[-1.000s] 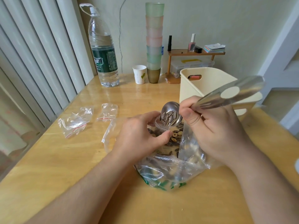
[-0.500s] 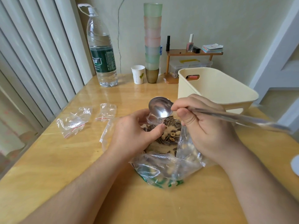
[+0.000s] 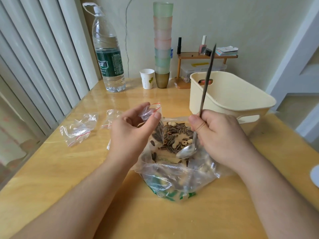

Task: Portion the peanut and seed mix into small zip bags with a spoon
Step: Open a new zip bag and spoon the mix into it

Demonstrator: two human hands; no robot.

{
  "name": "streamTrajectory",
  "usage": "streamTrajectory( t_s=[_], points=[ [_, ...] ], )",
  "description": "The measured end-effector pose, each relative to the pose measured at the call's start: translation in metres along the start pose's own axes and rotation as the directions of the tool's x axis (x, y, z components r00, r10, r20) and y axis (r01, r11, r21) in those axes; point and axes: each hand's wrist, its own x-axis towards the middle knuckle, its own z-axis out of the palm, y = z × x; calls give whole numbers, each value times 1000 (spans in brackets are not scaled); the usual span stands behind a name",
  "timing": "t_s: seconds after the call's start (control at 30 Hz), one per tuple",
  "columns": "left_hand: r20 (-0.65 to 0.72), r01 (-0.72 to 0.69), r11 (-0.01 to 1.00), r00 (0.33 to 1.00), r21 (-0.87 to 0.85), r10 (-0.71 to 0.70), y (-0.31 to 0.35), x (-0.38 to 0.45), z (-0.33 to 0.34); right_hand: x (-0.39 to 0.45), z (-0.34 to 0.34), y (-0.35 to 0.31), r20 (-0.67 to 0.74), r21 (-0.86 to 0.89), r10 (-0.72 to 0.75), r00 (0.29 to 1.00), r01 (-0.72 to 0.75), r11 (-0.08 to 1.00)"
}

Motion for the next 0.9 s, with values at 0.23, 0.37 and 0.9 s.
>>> streamTrajectory(
  t_s=[0.23,0.37,0.9],
  points=[
    [-16,-12,996,1000,84,13,1,4,-4,-5,12,-11,117,214,111,987,-134,967],
    [-36,-8,997,999,77,11,1,5,-4,-9,26,-21,209,466,160,965,-242,851],
    [-153,-52,990,986,128,72,5,7,-9,-10,29,-6,275,220,-289,917,232,947]
  ],
)
